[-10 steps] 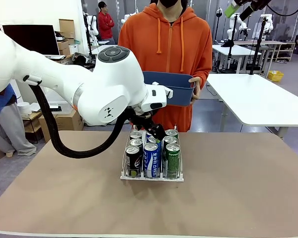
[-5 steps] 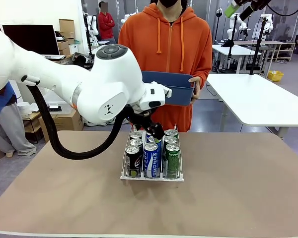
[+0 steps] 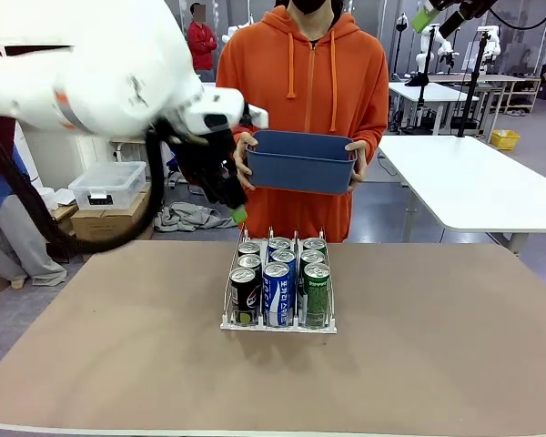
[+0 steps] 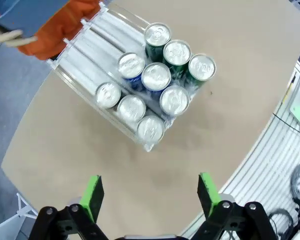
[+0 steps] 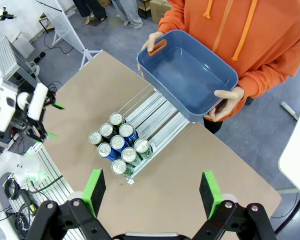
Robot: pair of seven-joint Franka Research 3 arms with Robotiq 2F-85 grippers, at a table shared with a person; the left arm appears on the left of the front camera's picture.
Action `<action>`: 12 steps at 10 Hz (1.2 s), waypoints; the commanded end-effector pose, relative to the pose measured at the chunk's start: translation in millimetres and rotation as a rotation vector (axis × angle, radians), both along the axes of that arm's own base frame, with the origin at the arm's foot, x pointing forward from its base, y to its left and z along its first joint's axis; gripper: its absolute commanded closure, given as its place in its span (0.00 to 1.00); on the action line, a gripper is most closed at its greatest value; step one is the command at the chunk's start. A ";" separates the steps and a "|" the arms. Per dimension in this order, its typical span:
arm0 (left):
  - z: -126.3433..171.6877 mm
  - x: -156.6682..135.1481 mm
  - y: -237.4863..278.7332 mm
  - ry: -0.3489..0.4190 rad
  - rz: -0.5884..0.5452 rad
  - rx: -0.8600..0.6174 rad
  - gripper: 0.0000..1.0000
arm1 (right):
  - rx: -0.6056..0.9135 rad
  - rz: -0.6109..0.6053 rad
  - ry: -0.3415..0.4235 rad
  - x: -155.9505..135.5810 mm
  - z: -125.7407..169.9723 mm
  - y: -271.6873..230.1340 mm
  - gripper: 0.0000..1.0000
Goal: Fill the beverage cans into the dispenser.
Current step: Place the picked Ionic drink in the line of the Automatic Can Dispenser with the same cans.
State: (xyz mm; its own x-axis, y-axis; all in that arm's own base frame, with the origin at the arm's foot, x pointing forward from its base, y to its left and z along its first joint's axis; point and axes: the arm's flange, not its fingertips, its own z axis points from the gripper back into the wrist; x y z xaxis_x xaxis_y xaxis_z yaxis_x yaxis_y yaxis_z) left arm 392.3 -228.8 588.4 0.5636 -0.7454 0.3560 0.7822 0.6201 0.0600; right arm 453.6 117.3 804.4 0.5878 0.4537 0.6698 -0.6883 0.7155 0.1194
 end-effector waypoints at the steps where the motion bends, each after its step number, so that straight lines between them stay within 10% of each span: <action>1: 34.8 13.0 19.9 0.020 0.031 0.046 0.00 | -0.001 0.002 0.002 -0.9 0.0 -1.0 0.00; 12: 222.5 -5.5 117.3 -0.009 -0.235 -0.282 0.00 | -0.001 0.002 0.002 -0.9 0.0 -1.0 0.00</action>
State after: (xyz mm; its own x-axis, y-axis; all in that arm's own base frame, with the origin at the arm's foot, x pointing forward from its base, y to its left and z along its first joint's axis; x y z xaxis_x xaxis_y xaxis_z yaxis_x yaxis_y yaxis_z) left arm 384.8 -115.2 808.6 0.4035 -0.7123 0.5743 0.8905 0.4499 -0.0677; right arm 453.7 117.3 804.4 0.5878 0.4537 0.6698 -0.6883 0.7155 0.1194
